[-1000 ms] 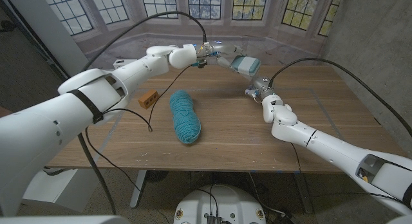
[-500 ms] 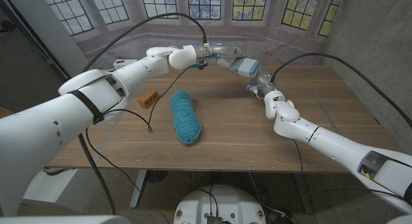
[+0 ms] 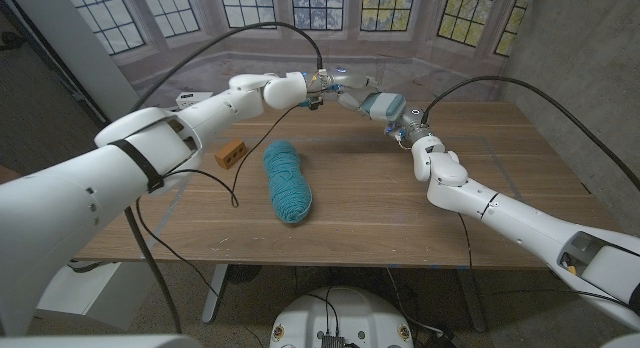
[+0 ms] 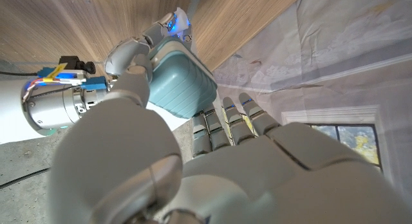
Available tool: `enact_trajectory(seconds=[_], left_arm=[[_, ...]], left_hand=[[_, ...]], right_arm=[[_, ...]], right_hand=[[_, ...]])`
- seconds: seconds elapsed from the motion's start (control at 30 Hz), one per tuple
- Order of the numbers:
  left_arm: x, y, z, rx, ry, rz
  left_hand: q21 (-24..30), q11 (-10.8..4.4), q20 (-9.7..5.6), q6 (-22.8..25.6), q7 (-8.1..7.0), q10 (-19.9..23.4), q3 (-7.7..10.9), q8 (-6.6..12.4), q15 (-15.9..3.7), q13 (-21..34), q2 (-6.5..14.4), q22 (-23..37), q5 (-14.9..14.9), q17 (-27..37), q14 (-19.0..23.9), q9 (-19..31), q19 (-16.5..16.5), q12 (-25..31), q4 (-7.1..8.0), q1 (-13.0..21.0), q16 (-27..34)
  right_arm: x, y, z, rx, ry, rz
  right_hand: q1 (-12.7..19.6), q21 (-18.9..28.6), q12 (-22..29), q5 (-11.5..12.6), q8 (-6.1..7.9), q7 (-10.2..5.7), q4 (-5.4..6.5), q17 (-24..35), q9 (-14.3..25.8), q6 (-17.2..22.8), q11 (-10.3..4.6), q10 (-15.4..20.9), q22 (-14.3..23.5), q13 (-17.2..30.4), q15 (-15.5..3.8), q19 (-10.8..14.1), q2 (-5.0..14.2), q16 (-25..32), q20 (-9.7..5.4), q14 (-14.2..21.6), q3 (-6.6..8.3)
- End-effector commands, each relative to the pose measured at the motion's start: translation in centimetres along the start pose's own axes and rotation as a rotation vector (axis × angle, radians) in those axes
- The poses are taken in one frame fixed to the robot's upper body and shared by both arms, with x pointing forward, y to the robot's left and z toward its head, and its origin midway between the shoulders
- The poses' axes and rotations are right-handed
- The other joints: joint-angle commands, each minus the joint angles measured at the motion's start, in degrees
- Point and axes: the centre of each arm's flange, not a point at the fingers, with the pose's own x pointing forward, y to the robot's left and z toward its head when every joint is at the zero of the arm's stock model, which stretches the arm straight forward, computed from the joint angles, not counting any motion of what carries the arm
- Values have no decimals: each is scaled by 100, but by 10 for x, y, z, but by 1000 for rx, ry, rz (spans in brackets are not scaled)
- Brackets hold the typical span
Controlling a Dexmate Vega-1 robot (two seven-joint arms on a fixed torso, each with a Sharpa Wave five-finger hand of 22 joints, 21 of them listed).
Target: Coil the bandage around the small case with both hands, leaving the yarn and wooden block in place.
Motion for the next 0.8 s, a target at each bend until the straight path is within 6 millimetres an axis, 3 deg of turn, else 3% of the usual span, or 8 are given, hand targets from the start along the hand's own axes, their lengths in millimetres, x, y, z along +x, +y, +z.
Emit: enact_trajectory(seconds=[0.03, 0.8], left_arm=[[4, -4, 0, -11, -4, -21], [3, -6, -7, -31, -4, -44]], left_hand=[[12, 32, -1, 52, -7, 11, 105, 1103, 15, 33, 39, 24, 24, 0, 0, 28, -15, 32, 57, 0, -13], [9, 32, 5, 69, -11, 20, 99, 1109, 22, 33, 33, 25, 22, 1, 1, 26, -31, 38, 64, -37, -12]], right_arm=[[-3, -12, 7, 3, -19, -24], [-4, -12, 14, -16, -50, -34]], right_hand=[[47, -21, 5, 26, 34, -20, 16, 31, 7, 7, -14, 9, 11, 24, -581, -7, 6, -6, -70, 75, 14], [36, -25, -8, 24, 39, -15, 18, 45, 10, 13, -8, 13, 11, 27, -585, -9, 6, -40, -66, 87, 9]])
